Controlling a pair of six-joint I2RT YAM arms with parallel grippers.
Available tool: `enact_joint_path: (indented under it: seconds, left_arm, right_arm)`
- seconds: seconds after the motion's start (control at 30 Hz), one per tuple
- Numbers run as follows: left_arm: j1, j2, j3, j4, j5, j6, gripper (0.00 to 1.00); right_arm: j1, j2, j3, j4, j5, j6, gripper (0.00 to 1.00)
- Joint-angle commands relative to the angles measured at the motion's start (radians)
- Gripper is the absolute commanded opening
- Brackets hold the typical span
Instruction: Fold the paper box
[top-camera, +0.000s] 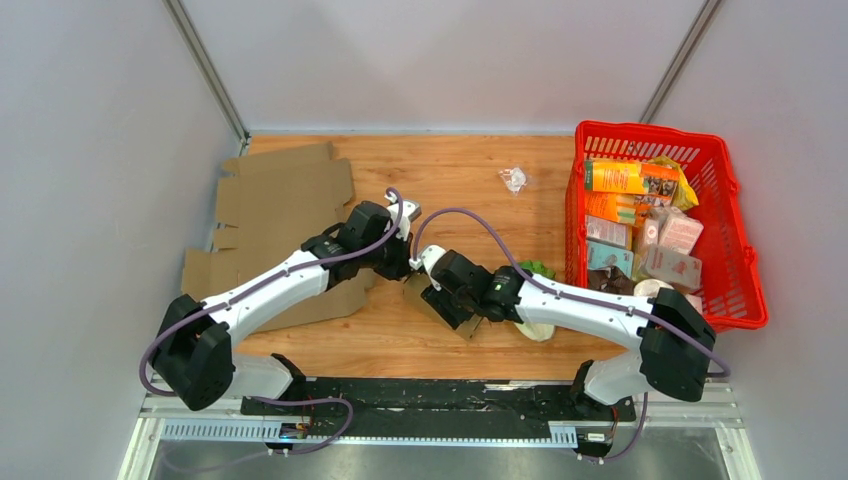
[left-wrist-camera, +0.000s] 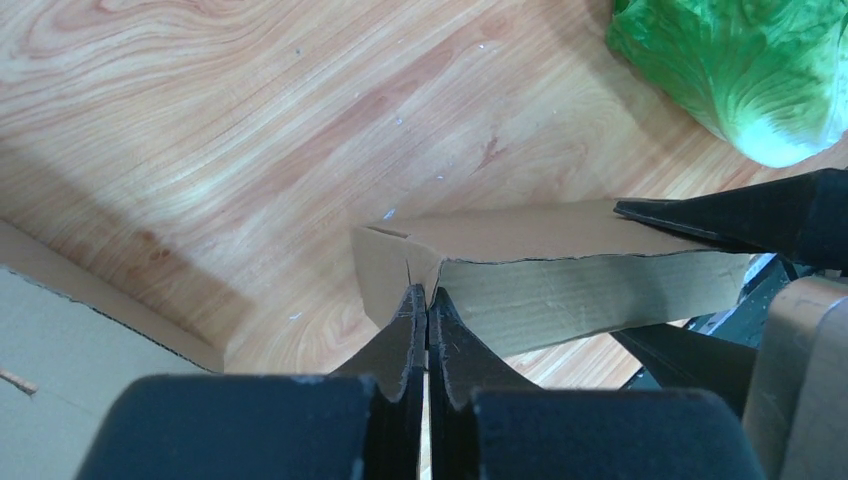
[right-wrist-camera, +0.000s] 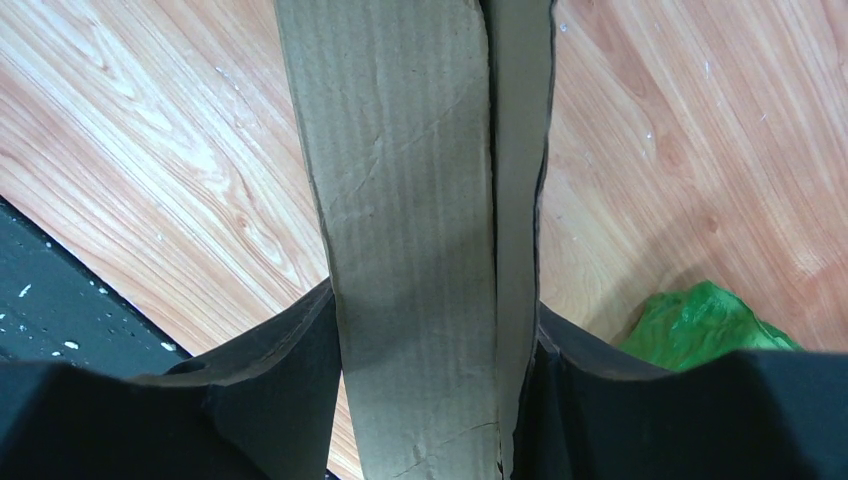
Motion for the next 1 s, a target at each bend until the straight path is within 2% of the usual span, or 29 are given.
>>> enact_joint_path:
  seconds: [0.0, 0.2, 0.43, 0.97]
  left_arm:
    - [-0.006, -0.028, 0.074, -0.031, 0.071, -0.061, 0.0]
    - [-0.005, -0.005, 0.103, -0.124, 0.094, -0.061, 0.0]
    - [-0.005, -0.037, 0.034, -0.083, 0.1, -0.065, 0.0]
    - [-0.005, -0.055, 0.092, -0.212, 0.14, -0.122, 0.0]
  right_arm:
    - [-0.002, 0.051, 0.0, -0.014, 0.019, 0.014, 0.55]
    - [-0.002, 0.063, 0.005, -0.013, 0.014, 0.008, 0.55]
    - [-0.018, 0.089, 0.026, -0.016, 0.008, -0.007, 0.55]
    - [-0.047, 0.102, 0.026, 0.007, -0.03, -0.047, 0.56]
